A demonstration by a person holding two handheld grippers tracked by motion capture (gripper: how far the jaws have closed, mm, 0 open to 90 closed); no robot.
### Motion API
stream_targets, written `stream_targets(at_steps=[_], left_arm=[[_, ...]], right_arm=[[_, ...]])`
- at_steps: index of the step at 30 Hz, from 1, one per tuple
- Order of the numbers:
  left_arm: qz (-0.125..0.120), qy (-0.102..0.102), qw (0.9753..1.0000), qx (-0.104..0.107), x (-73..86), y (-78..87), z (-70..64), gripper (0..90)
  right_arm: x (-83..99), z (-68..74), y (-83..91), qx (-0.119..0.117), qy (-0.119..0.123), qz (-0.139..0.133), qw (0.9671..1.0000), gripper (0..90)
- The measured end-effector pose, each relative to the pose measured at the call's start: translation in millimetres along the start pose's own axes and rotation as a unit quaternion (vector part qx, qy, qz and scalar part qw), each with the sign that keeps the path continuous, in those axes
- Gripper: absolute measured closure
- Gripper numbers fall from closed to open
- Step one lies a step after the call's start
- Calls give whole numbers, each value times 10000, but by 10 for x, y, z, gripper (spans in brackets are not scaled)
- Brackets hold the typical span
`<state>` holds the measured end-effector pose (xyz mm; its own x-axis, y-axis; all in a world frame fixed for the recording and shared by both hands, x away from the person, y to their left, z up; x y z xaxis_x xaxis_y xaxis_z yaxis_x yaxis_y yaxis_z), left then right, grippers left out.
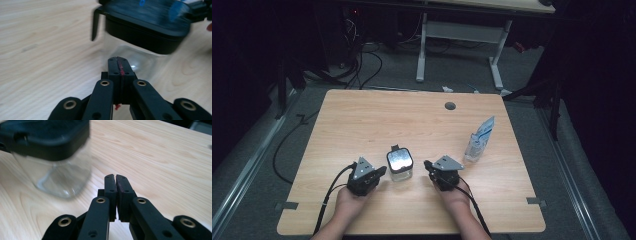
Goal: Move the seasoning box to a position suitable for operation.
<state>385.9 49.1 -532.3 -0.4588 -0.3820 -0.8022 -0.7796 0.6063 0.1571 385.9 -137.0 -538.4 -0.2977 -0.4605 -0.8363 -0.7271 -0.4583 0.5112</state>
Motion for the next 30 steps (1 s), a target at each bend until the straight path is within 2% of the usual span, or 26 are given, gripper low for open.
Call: stream_targets(at_steps=[6,8,9,12,14,15,16,17,18,22,24,29,30], left_arm=[[216,-84,9995,198,168,-34,-220,900],[246,-132,9993,257,215,-66,-290,899],[-92,318,9991,267,205,-132,-374,899],[-182,399,9986,295,207,-153,-410,874],[-232,338,9987,307,179,-120,-385,847],[-209,205,9991,297,162,-96,-344,827],[-65,-79,9997,237,146,-57,-268,795],[-158,-108,9997,160,106,-53,-227,750],[-256,-112,9996,97,56,-45,-186,704],[-499,-11,9987,35,-165,-7,-80,708],[-582,26,9983,57,-272,1,-59,755],[-661,-130,9976,131,-456,-55,-74,840],[-694,-106,9974,174,-492,-72,-83,845]], right_arm=[[217,-100,303,288,-38,-25,9996,871],[295,-139,393,377,-154,-83,9991,855],[295,-139,393,377,-154,-83,9991,855],[338,-170,439,384,-153,-11,9991,819],[362,-203,472,342,-301,-46,9989,804],[375,-215,479,336,-341,-50,9988,802],[388,-219,481,344,-345,-34,9988,796],[398,-218,481,320,-352,-3,9989,787],[403,-205,474,300,-311,23,9991,772],[404,-191,473,297,-296,49,9991,754],[404,-189,472,319,-315,59,9990,727],[398,-211,475,390,-413,85,9983,720],[400,-219,474,398,-458,78,9981,729]])
Point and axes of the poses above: each handheld gripper's, and its own axes: y roughly backward along the jaws, x roughly out of its underside, z roughly to its left, the point moved 5 cm from there along -y, roughly forward along the jaws, and after that the axes turned 8 degrees about y, right-handed, at the moved point
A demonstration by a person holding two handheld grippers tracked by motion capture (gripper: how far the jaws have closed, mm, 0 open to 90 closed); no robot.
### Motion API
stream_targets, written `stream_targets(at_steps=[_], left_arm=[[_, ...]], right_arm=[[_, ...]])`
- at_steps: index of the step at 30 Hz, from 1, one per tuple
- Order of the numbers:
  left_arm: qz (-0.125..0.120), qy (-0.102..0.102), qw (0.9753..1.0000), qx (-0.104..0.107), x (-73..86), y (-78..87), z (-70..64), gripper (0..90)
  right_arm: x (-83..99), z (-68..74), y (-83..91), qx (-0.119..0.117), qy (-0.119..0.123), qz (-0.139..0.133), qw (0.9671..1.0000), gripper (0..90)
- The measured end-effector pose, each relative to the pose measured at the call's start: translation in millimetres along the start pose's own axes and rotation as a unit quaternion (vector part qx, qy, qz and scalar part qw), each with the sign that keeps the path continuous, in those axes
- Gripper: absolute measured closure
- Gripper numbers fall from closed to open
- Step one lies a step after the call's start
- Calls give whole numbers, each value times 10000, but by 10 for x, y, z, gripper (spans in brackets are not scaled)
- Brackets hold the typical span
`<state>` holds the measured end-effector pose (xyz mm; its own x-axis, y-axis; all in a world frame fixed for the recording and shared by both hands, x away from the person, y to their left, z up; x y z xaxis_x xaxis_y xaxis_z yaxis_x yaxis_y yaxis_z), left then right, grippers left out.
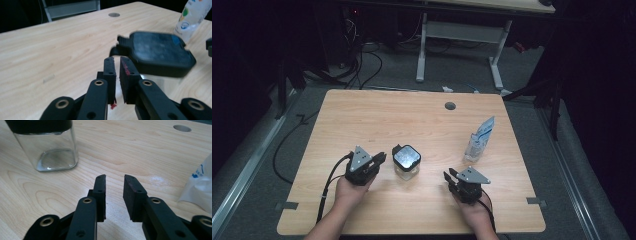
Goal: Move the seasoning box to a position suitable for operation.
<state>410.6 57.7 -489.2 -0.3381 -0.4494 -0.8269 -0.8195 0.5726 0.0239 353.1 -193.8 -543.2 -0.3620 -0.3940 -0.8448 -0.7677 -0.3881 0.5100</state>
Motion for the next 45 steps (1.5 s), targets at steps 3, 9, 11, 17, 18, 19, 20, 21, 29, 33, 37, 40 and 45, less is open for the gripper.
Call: stream_targets(at_steps=[3,9,11,17,18,19,20,21,29,33,37,40,45], left_arm=[[38,105,9999,-13,-67,-98,-13,860],[216,126,9997,10,-131,-298,-124,900],[255,76,9996,28,-133,-352,-166,900],[220,37,9998,10,-134,-462,-178,900],[239,15,9997,-4,-122,-479,-172,900],[260,-3,9997,-25,-110,-495,-163,900],[268,1,9996,-38,-104,-509,-150,900],[283,26,9996,-52,-99,-520,-138,900],[322,8,9995,7,-83,-527,-132,900],[339,-24,9994,-4,-62,-538,-131,900],[335,-32,9994,0,-60,-539,-134,900],[336,-48,9994,-9,-57,-538,-132,900],[309,-45,9995,-34,-59,-549,-121,900]], right_arm=[[5,-16,-3,25,-56,7,10000,735],[12,-39,12,4,-77,2,10000,710],[8,-45,24,-2,-82,-14,10000,709],[4,-46,27,-26,-74,-16,10000,705],[5,-46,28,-32,-77,-13,10000,705],[6,-46,28,-37,-75,-14,10000,705],[6,-45,27,-41,-78,-15,10000,705],[6,-39,27,-56,-67,-19,10000,704],[9,-20,20,-85,-57,-22,9999,704],[10,-12,14,-105,-56,-18,9999,703],[8,-14,17,-101,-59,-29,9999,703],[8,-9,17,-110,-59,-17,9999,703],[5,9,15,-136,-40,-23,9999,703]])
Point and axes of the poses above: each handheld gripper's, and its own axes: y roughly backward along the jaws, x roughly out of its underside, z roughly to its left, the point moved 5 cm from there along -y, roughly forward along the jaws, and after that the axes turned 8 degrees about y, right-handed, at the moved point
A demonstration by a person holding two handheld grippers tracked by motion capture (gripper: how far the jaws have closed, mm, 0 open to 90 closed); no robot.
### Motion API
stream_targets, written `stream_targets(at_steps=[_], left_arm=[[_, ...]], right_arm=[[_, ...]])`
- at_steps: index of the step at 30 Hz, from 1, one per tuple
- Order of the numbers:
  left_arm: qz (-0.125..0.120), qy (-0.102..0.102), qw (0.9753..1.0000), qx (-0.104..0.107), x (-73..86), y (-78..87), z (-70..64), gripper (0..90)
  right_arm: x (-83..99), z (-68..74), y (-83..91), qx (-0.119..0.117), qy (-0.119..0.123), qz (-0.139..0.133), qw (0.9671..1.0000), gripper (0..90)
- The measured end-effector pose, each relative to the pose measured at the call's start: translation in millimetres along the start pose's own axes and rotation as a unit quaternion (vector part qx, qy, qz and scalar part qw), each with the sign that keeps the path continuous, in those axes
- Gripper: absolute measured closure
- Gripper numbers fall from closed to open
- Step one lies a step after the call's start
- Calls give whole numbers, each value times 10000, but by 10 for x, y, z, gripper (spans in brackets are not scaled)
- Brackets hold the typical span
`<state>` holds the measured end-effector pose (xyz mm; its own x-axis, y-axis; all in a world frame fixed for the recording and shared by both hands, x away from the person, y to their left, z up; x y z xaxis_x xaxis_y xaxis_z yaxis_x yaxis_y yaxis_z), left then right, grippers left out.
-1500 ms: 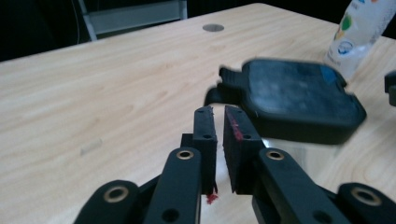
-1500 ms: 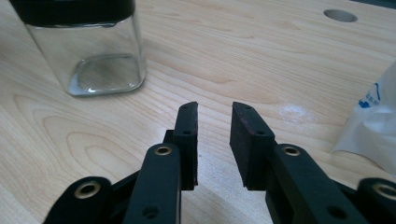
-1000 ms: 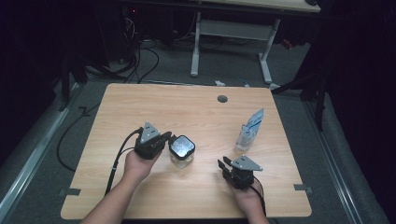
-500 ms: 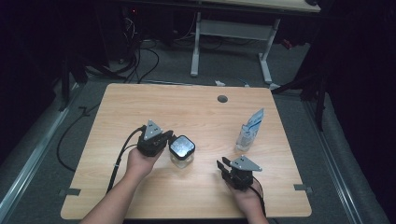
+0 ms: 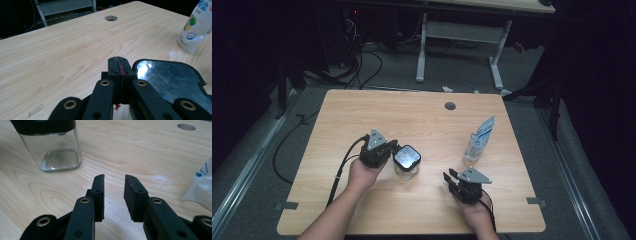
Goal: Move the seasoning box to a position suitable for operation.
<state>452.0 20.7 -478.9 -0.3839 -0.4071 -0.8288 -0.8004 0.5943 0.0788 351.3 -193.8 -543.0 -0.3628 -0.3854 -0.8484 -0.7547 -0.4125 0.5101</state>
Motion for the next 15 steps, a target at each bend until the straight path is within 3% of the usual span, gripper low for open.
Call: stream_targets(at_steps=[15], left_arm=[[-25,-36,10000,28,15,9,-21,900]], right_arm=[[-1,8,-1,-22,11,-2,10000,701]])
Point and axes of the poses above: each handheld gripper's, and its own axes: y roughly backward along the jaws, x roughly out of its underside, z roughly to its left, the point moved 5 cm from there along -y, roughly forward along the jaws, and after that the axes turned 8 degrees about y, right-handed, at the moved point
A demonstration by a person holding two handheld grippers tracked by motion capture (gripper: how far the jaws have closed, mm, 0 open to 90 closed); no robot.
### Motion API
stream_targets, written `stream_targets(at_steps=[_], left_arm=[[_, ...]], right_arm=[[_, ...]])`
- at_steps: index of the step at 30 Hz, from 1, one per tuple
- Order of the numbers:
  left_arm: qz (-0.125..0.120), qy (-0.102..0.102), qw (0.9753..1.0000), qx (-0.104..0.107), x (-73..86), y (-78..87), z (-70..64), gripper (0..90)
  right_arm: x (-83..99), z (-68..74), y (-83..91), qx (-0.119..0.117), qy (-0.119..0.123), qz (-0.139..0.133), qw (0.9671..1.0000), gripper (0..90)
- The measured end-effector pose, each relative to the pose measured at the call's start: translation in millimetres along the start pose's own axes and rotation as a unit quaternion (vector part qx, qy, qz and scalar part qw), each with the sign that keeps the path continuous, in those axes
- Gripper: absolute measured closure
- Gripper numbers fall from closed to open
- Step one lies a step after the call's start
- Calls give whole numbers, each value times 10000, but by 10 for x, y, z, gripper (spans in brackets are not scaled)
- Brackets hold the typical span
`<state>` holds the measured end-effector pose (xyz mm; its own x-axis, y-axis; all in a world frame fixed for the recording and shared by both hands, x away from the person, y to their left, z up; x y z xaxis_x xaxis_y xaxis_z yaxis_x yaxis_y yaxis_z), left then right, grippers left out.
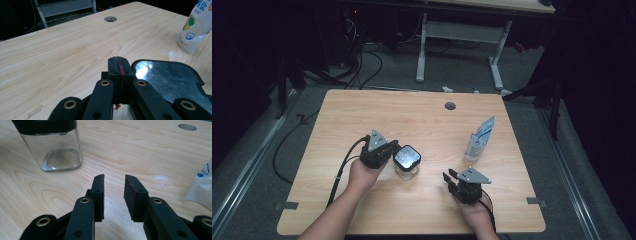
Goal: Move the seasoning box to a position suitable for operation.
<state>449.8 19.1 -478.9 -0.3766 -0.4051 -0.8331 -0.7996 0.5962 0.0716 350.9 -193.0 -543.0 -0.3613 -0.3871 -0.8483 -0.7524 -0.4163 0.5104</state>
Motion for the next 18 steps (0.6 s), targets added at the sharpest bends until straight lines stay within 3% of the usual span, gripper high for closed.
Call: stream_targets(at_steps=[18], left_arm=[[-87,36,10000,-23,9,-4,22,900]], right_arm=[[-13,34,3,5,90,-56,9999,711]])
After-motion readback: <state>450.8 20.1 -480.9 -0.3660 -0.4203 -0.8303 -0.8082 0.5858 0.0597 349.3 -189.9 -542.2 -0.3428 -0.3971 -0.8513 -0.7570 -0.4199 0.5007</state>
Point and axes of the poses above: each handheld gripper's, and its own axes: y roughly backward along the jaws, x roughly out of its underside, z roughly to its left, the point moved 5 cm from there along -y, roughly forward along the jaws, and after that the axes turned 8 degrees about y, right-handed, at the moved point
